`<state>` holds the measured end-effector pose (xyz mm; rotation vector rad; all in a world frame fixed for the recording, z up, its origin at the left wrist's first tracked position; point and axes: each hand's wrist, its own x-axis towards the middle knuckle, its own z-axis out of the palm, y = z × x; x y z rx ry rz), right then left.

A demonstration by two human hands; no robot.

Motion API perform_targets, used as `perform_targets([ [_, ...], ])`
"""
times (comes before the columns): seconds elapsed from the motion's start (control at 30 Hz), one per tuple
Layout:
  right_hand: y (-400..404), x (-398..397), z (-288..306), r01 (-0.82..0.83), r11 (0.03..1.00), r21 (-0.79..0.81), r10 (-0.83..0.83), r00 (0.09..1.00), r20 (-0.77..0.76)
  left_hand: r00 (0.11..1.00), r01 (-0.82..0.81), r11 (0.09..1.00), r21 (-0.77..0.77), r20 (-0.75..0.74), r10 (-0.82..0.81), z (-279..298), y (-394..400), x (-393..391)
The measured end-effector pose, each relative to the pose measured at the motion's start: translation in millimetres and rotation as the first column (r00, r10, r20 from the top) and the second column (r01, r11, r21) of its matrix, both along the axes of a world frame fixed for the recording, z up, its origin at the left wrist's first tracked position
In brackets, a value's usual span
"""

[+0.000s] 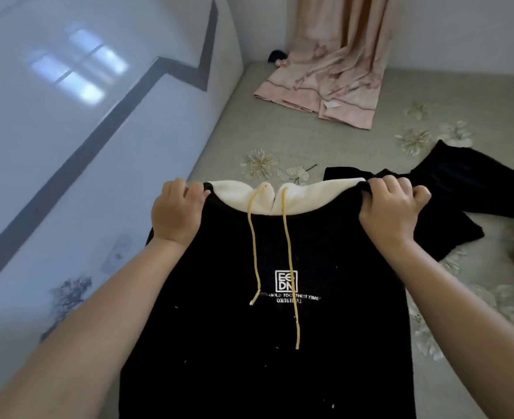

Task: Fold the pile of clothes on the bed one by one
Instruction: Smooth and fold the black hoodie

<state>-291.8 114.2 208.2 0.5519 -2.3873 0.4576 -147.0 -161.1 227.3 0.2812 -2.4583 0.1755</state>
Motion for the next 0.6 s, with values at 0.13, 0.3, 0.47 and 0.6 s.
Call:
perform_targets([
  [0.13,-28,-20,-56,0.13,0.988,0.089,-0.146,0.968,0.205,0.99,-0.07,0.998,-0.002,0.126,0.07,-60,-26,-40],
  [0.3,-36,2,-173,-0.166,0.798,0.58,-0.422,0.533,0.733,0.506,-0.35,0.936,0.044,0.849,0.149,-190,-6,-36],
  [0.47,-10,49,-233,-0.225,0.861,0.457,-0.248,0.597,0.763,0.623,-0.28,0.904,0.323,0.778,-0.085,-256,41,6],
  [0.6,28,74,-239,-0.109,0.928,0.357,-0.153,0.761,0.631,0.645,-0.284,0.896,0.341,0.76,-0.085,-278,52,51],
])
